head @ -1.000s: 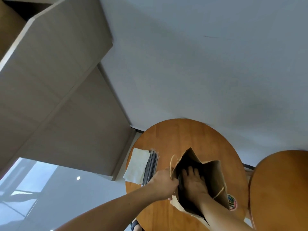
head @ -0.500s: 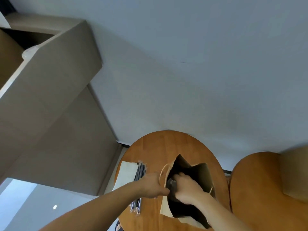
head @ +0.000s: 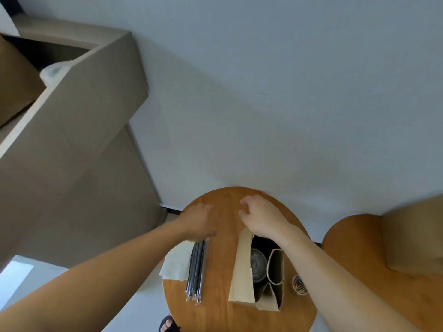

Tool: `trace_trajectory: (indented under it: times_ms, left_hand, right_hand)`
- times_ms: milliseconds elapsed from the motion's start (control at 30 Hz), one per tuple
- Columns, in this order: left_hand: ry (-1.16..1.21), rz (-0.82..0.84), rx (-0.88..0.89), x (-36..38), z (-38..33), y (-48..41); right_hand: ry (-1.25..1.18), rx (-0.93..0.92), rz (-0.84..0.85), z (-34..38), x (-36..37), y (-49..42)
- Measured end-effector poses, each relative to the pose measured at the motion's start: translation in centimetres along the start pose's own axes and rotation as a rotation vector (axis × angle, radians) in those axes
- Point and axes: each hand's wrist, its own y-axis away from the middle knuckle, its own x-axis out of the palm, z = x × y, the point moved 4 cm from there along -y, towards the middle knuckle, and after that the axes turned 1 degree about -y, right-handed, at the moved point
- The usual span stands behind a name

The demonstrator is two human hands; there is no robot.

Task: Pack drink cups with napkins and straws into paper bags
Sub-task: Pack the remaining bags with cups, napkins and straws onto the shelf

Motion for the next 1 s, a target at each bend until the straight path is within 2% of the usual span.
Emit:
trace_trajectory:
  times_ms: [233,467,600,800,1000]
  left_hand:
    - [0.029,-0.027,-0.077,-0.7,7.1,1.7]
    - [0.238,-0.041,-0.245,3.8,14.7,1.6]
    - [0.327,-0.066,-0.362,6.9,18.1,1.4]
    - [0.340,-0.027,-0.458,10.4,20.9,1.5]
    - [0.326,0.008,-0.451,11.6,20.8,1.0]
  right_hand:
    - [-0.114,0.085,0.122,4.5,9.4,-3.9]
    - [-0.277,0.414,0.198,3.5,22.7,-5.7]
    - [-0.227,0.533,0.205,3.0,29.2,-6.2]
    - [-0.037,0.548,0.190,2.2,33.5,-7.5]
    - [0.050,0.492,0.182,1.2,35.0,-8.0]
